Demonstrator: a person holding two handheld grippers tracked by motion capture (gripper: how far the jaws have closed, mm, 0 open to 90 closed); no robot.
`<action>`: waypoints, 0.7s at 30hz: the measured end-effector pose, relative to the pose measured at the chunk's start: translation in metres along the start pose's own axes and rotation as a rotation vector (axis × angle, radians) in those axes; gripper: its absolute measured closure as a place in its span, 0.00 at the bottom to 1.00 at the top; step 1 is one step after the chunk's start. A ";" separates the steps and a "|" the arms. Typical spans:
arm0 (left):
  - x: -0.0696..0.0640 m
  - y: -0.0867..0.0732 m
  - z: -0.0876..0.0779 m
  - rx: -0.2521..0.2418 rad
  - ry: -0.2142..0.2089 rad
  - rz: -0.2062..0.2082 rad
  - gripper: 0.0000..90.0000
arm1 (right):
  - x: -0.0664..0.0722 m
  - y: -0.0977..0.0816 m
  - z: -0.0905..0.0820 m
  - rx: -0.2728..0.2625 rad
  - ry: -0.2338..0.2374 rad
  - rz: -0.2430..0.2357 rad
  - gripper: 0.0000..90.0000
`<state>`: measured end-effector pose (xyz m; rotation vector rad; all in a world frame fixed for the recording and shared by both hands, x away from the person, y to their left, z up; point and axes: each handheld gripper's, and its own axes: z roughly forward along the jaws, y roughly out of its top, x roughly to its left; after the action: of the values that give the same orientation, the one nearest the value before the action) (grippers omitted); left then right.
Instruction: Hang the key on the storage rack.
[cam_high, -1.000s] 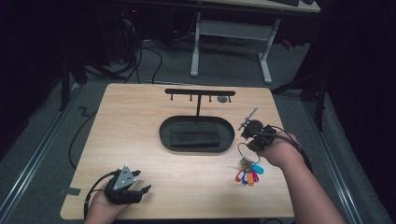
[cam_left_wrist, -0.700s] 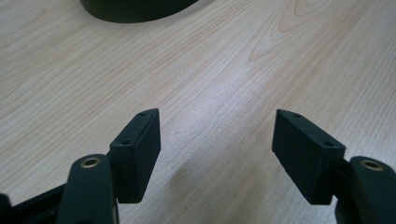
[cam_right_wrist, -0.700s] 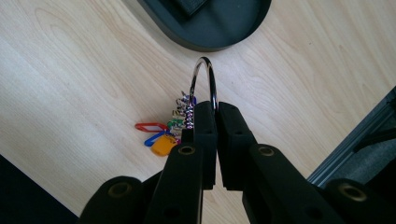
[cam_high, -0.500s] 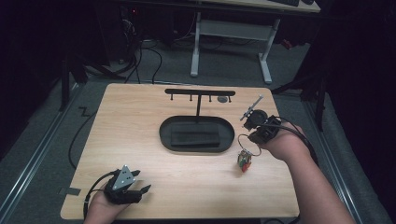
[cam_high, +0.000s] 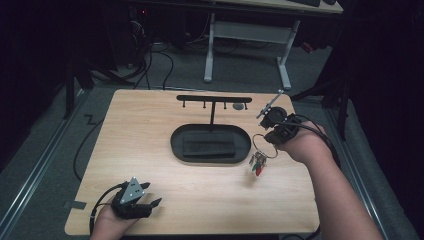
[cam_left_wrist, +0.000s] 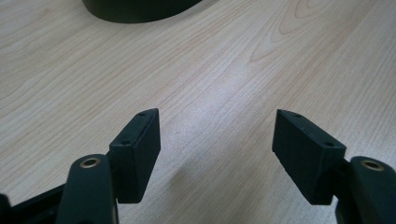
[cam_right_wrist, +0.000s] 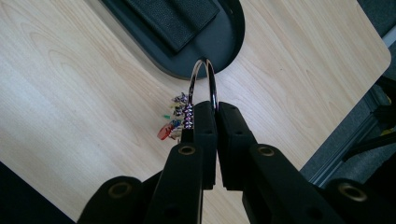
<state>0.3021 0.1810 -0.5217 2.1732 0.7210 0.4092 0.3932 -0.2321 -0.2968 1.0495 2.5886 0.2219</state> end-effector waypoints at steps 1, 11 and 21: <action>0.000 0.000 0.000 0.001 0.000 0.001 0.36 | -0.001 0.001 0.001 -0.001 0.001 -0.001 0.97; 0.000 0.000 0.001 0.009 -0.004 0.004 0.36 | -0.004 0.016 0.001 -0.014 0.008 0.008 0.97; 0.000 0.001 0.001 -0.001 -0.008 0.010 0.36 | -0.008 0.039 -0.002 -0.024 -0.002 -0.009 0.97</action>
<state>0.3029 0.1798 -0.5218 2.1773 0.7054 0.4053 0.4230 -0.2094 -0.2823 1.0286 2.5818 0.2481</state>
